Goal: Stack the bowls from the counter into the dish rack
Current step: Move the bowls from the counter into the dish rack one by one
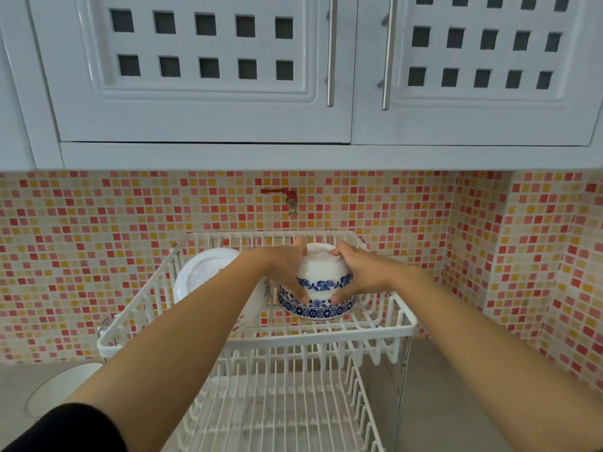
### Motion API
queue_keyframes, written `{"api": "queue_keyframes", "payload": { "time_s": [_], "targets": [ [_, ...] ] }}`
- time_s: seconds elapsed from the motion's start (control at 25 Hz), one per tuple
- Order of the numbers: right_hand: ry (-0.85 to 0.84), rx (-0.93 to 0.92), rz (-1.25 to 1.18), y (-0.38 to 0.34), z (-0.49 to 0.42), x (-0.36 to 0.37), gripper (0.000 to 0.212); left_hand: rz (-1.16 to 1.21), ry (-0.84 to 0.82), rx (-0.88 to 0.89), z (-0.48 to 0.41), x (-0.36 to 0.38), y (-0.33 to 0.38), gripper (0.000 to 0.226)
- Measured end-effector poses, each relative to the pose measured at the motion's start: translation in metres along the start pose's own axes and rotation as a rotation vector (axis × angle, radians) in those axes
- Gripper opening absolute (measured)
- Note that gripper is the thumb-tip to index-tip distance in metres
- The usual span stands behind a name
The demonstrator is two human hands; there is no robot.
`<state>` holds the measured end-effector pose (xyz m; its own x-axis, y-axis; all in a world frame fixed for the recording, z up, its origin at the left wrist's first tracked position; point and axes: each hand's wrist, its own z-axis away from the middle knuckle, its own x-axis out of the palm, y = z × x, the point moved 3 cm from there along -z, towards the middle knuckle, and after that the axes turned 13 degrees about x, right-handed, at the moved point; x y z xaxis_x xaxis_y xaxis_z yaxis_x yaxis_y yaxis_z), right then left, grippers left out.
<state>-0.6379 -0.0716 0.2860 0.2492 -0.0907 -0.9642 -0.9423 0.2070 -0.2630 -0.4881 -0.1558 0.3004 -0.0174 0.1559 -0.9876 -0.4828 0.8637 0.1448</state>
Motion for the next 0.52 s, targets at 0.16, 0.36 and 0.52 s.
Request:
{"api": "queue_keyframes", "payload": {
  "time_s": [0.16,0.36,0.52],
  "targets": [
    [0.013,0.009,0.013,-0.003,0.002,-0.001,0.099,-0.022,-0.024,-0.025,0.000,-0.001,0.001,0.097],
    [0.002,0.032,0.119,-0.007,0.008,-0.006,0.111,-0.093,-0.074,-0.027,0.005,-0.016,0.004,0.105],
    [0.157,-0.036,0.319,-0.035,0.015,-0.025,0.093,-0.185,0.109,0.060,0.031,-0.050,-0.007,0.079]
  ]
}}
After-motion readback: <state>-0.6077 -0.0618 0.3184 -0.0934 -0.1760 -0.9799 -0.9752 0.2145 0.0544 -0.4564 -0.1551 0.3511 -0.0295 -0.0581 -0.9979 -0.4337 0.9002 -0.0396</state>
